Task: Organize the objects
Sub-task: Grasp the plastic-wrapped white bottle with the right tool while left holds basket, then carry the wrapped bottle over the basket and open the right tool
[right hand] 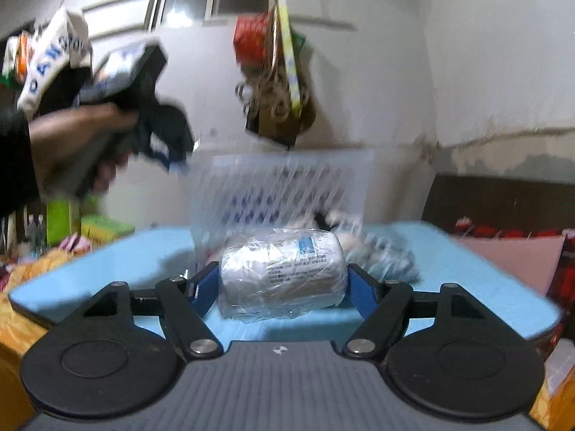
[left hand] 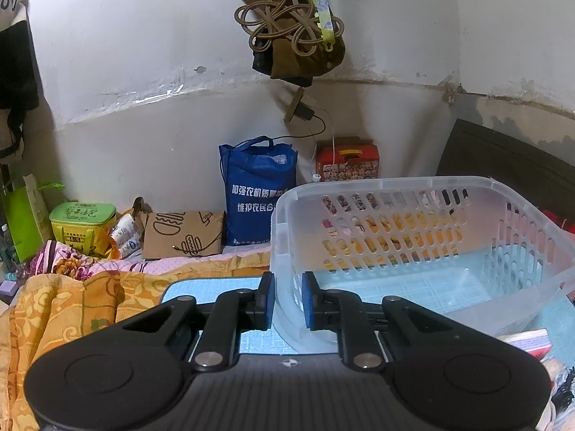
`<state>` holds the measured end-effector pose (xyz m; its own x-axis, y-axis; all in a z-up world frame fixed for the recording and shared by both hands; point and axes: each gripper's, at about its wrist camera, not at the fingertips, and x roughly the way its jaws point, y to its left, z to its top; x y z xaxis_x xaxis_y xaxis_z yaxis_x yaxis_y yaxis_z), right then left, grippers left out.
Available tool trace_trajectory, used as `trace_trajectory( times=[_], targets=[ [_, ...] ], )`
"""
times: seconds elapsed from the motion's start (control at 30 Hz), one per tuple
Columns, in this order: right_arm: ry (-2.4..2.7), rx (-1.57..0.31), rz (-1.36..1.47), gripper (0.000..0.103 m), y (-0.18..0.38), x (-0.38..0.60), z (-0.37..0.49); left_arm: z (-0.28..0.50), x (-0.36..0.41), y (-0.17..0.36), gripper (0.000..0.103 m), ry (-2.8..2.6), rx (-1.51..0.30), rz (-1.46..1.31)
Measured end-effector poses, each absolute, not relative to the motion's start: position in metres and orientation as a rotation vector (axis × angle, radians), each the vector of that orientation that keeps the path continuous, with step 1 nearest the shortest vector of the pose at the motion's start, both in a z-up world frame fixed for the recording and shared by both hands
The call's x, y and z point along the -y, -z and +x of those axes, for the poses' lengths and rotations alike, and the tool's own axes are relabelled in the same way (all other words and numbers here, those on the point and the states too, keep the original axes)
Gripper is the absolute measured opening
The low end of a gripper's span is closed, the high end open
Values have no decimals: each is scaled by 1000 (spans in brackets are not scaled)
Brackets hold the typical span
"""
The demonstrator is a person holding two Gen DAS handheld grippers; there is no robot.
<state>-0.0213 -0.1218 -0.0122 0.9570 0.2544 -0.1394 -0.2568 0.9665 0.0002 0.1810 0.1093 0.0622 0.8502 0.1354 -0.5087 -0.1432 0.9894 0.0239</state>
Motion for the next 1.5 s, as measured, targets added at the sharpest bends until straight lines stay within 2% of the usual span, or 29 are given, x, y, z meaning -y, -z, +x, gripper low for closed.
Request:
trace_trajectory(
  times=[0.23, 0.4, 0.53, 0.63, 0.83, 1.0, 1.1, 1.13, 1.27, 1.5],
  targets=[
    [-252, -29, 39, 77, -36, 148, -18, 181, -108, -62, 20, -146, -534, -11],
    [-242, 48, 7, 77, -82, 152, 29, 181, -107, -62, 20, -148, -534, -10],
    [-270, -6, 34, 77, -116, 152, 98, 182, -105, -63, 20, -151, -535, -6],
    [-285, -117, 18, 77, -126, 143, 155, 182, -104, -63, 20, -151, -535, -7],
    [-302, -300, -29, 77, -109, 117, 219, 181, -104, -63, 20, -151, -535, -6],
    [-298, -340, -17, 77, -99, 113, 228, 181, -104, -62, 21, -148, -534, 0],
    [-305, -321, -31, 83, -101, 113, 226, 181, -104, -62, 21, -148, -534, -2],
    [-298, -304, -34, 102, -105, 113, 225, 181, -103, -62, 21, -148, -534, -2],
    [-208, -185, -11, 103, -111, 123, 207, 181, -102, -62, 22, -148, -536, 0],
    [-209, -132, 76, 103, -98, 167, 156, 180, -102, -60, 23, -149, -534, 4]
  ],
)
